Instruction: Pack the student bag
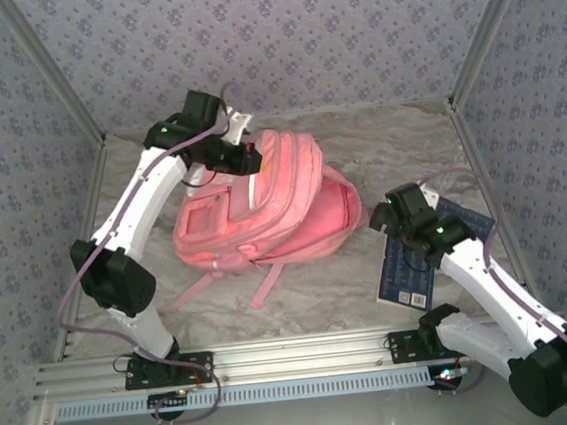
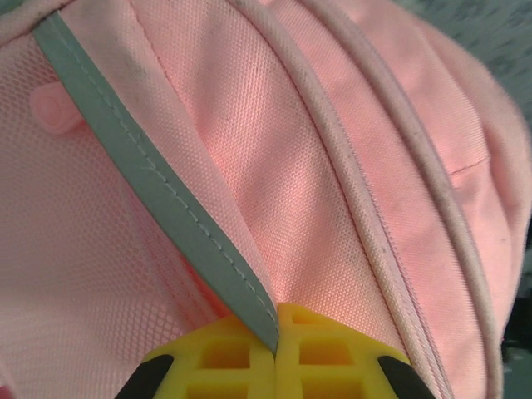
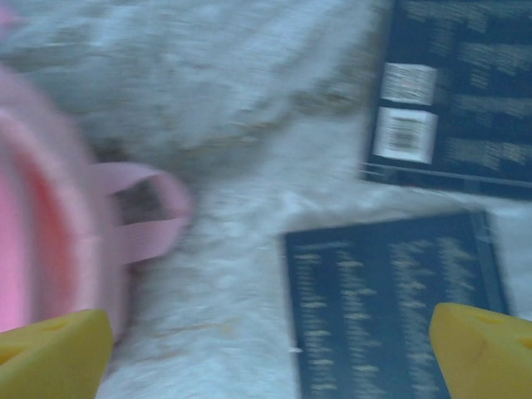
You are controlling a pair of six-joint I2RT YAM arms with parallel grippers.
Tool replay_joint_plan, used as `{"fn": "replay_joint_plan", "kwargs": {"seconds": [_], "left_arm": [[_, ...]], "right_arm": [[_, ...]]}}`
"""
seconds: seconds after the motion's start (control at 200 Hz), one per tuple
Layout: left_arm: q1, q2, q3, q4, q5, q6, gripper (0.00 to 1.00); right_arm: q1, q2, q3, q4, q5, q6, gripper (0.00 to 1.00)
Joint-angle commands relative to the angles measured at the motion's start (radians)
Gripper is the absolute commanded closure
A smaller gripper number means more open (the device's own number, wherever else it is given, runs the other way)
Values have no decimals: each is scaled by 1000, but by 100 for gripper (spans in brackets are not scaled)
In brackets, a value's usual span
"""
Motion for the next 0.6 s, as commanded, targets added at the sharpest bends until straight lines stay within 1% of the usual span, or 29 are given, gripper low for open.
{"fn": "replay_joint_plan", "kwargs": {"seconds": [0.0,0.1,0.22,0.3,0.345,0.365,0.405,0.515,0.555,0.595], "left_arm": [[17,58,42,-87,-283,65,100],[4,103,67,-108,-401,74,100],[-23,145,72,-112,-482,77,100],[-25,173,75,-121,-524,80,100],[-25,184,74,-128,-526,77,97],[-25,187,103,-131,-521,75,95],[-27,188,107,-131,-500,69,92],[-40,169,100,-124,-453,52,70],[-47,158,95,-119,-448,46,65],[-54,143,91,-113,-452,40,62]], "right_arm": [[-58,37,-33,-151,71,113,0],[-124,54,-89,-109,11,135,0],[-204,82,-142,-34,-82,124,0],[-242,113,-174,17,-132,112,0],[-263,131,-189,46,-161,100,0],[-272,141,-195,61,-178,93,0],[-286,155,-207,88,-214,82,0],[-304,177,-245,187,-323,45,0],[-303,180,-254,216,-347,36,0],[-301,179,-262,258,-375,19,0]]}}
